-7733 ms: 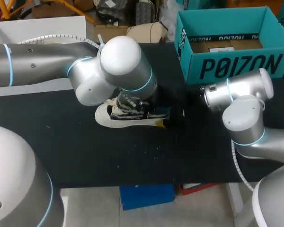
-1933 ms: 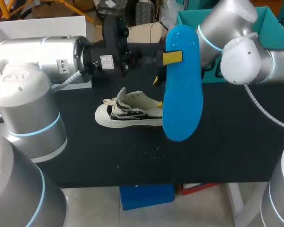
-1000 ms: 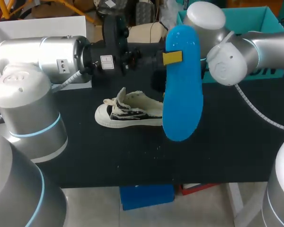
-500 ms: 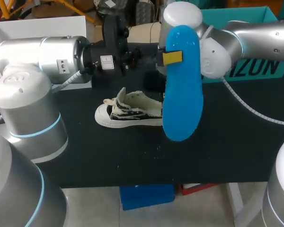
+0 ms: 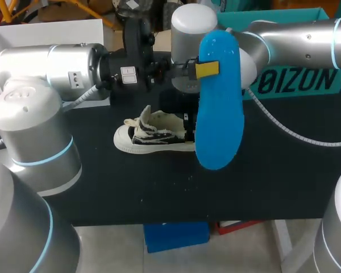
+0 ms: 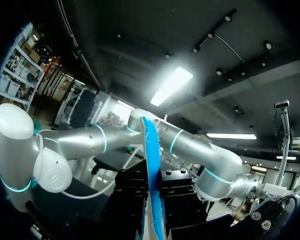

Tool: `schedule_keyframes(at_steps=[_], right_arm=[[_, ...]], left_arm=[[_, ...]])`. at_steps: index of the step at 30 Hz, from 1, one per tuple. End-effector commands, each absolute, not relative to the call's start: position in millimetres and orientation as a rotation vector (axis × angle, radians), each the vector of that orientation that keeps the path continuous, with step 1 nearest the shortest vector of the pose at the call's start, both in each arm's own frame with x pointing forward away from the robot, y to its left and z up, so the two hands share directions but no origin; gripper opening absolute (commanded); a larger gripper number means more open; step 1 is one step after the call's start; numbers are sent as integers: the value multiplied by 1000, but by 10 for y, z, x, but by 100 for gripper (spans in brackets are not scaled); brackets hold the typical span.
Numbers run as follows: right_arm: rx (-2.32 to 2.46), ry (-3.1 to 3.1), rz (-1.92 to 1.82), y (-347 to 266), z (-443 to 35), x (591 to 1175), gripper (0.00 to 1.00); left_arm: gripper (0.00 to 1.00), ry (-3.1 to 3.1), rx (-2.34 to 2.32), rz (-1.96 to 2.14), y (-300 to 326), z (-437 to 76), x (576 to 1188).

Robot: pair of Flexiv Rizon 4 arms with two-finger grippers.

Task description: Take the shoe out of the shoebox, open the shoe tongue, remove and reinsert the insole, then place the shoe into the shoebox

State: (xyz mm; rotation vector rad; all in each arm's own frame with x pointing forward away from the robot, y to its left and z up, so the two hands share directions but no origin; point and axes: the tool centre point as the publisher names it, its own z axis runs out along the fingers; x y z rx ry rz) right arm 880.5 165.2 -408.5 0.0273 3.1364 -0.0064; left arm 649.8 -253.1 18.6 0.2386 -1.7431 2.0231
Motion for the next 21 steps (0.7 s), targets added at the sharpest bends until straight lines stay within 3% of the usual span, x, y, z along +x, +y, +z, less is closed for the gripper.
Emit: schedule_keyframes(at_steps=[1, 21], right_arm=[[11, 3134, -29, 1746, -4118, 8803, 100], [-133, 3161, -43, 1644, -4046, 8719, 100]], left_arm=[[0, -1746, 244, 2024, -2546, 180, 6487], [0, -1746, 244, 2024, -2546, 180, 6487]])
